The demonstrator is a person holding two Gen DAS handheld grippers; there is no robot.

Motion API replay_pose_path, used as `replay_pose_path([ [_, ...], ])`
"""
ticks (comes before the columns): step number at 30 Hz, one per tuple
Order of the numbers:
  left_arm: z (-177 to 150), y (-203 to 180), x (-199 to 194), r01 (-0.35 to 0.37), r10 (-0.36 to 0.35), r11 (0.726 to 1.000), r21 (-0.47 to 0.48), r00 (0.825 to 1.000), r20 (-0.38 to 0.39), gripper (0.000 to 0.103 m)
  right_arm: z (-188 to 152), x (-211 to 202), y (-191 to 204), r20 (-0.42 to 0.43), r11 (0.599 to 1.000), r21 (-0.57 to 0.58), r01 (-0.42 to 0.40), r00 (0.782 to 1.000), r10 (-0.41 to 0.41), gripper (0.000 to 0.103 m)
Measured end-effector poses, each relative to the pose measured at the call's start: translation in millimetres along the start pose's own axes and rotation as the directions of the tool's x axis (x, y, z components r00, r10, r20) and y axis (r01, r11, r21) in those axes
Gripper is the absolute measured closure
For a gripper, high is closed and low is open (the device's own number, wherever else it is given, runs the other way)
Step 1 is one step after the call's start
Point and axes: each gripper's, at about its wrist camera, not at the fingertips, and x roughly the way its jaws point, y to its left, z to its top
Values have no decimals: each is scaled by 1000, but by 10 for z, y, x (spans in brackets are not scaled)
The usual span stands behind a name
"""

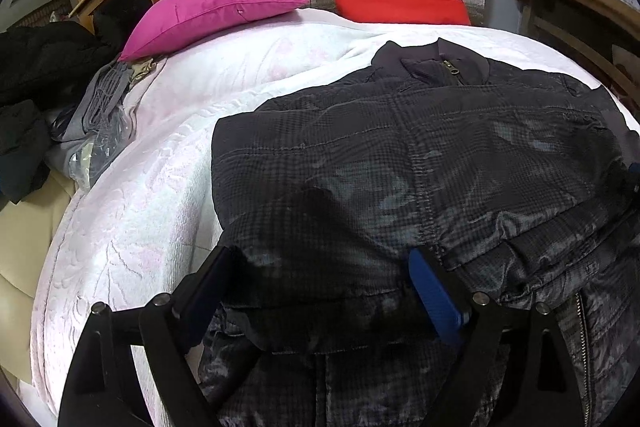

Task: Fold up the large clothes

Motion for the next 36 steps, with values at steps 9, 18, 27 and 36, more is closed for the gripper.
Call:
replay_pose_path([
  [9, 11, 15, 17, 9, -9, 1000, -4, 1000, -2, 13, 83, -35, 48, 44, 1000, 12, -9, 999, 8, 35],
  [18, 10, 16, 17, 12, -12, 1000, -7, 1000, -2, 13, 94, 128, 83, -7, 1000, -13, 20, 1000, -20, 35],
  [27, -3, 12, 7, 8, -8, 1000, -6, 1000, 1, 13, 31, -145, -2, 35, 1000, -5, 0, 999, 0, 34],
  [36, -28, 117, -223, 15, -15, 999, -42, 1000, 1, 13, -102, -226, -193, 10, 997, 33, -77, 997, 76, 34],
])
